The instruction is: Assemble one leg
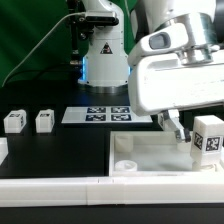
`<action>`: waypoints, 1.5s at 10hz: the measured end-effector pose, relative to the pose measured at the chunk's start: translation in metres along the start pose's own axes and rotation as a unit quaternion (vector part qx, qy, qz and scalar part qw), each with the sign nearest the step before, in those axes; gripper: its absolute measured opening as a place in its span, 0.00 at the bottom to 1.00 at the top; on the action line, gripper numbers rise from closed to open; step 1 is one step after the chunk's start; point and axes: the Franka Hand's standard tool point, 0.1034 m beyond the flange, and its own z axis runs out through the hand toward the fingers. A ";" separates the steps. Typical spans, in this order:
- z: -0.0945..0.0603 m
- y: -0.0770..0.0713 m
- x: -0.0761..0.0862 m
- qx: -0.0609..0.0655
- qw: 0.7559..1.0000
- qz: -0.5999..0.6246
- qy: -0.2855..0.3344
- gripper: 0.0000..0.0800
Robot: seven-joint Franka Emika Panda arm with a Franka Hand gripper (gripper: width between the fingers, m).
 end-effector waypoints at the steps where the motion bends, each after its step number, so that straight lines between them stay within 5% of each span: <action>1: -0.008 -0.001 0.009 -0.003 1.000 -0.006 0.002 0.81; 2: -0.006 0.004 0.007 -0.006 1.000 -0.006 -0.001 0.81; 5: -0.008 -0.002 0.000 0.028 0.989 -0.002 -0.146 0.81; 9: -0.007 -0.008 -0.008 0.066 0.942 -0.004 -0.328 0.81; 15: 0.012 0.006 -0.006 0.063 0.948 0.001 -0.312 0.81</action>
Offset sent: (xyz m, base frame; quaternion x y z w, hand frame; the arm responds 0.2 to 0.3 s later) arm 0.0056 -0.0075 0.0015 0.0069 -0.1736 -0.0136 0.9847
